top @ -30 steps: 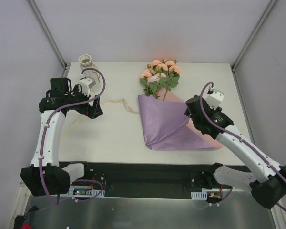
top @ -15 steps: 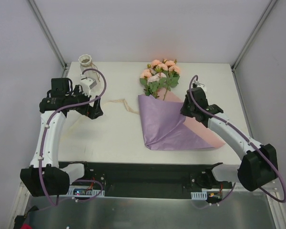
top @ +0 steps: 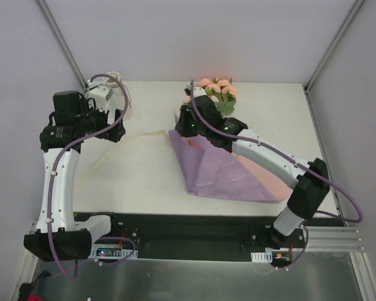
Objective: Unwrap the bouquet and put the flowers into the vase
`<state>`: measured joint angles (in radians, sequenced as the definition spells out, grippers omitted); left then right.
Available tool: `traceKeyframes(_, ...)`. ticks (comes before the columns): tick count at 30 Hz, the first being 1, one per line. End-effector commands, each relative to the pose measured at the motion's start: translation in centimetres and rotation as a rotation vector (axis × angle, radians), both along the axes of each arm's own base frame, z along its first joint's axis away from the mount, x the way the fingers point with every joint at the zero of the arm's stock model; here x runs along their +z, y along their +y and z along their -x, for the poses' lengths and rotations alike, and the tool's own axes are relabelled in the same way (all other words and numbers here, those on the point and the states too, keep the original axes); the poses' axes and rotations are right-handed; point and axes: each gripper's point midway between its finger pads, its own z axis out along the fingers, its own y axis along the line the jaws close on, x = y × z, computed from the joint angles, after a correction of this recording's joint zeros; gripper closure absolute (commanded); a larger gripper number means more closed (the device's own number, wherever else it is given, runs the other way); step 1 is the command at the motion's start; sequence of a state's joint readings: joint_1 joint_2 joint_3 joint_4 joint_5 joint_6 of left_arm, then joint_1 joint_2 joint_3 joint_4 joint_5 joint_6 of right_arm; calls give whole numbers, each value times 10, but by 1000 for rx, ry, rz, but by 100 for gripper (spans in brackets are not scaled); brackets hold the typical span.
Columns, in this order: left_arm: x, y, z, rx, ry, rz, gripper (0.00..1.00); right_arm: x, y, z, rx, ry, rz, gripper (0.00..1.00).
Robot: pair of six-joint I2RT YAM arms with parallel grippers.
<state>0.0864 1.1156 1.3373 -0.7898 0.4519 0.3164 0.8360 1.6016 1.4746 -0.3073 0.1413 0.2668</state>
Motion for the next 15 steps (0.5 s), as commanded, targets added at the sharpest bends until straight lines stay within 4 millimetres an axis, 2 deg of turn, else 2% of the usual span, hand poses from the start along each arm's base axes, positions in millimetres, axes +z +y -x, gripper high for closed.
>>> traceKeyframes(1,38,38,-10,236,-94,-58,1,6,70,21,158,7,-52,83)
traceKeyframes(2,46,44,-11,265,-113,-58,1,2,81,26,188,22,-62,55)
traceKeyframes(3,49,50,-10,288,-120,-72,1,-7,92,29,205,37,-63,40)
traceKeyframes(5,58,55,-9,310,-147,-87,1,-13,106,44,249,60,-73,12)
traceKeyframes(6,61,56,-9,314,-155,-92,1,-17,113,51,283,81,-76,6)
traceKeyframes(7,62,57,-9,315,-159,-95,1,-18,114,55,296,85,-77,1)
traceKeyframes(8,65,57,-8,312,-165,-94,1,-19,112,59,310,94,-75,3)
traceKeyframes(9,66,56,-8,305,-169,-94,1,-6,108,62,318,73,-92,4)
traceKeyframes(11,68,51,-9,274,-172,-79,1,2,93,63,318,52,-91,4)
traceKeyframes(12,68,48,-9,261,-170,-74,1,23,77,63,309,17,-112,4)
traceKeyframes(13,70,45,-9,243,-173,-63,1,30,58,50,270,3,-122,4)
traceKeyframes(15,73,40,-10,216,-175,-53,1,42,28,44,247,-8,-160,4)
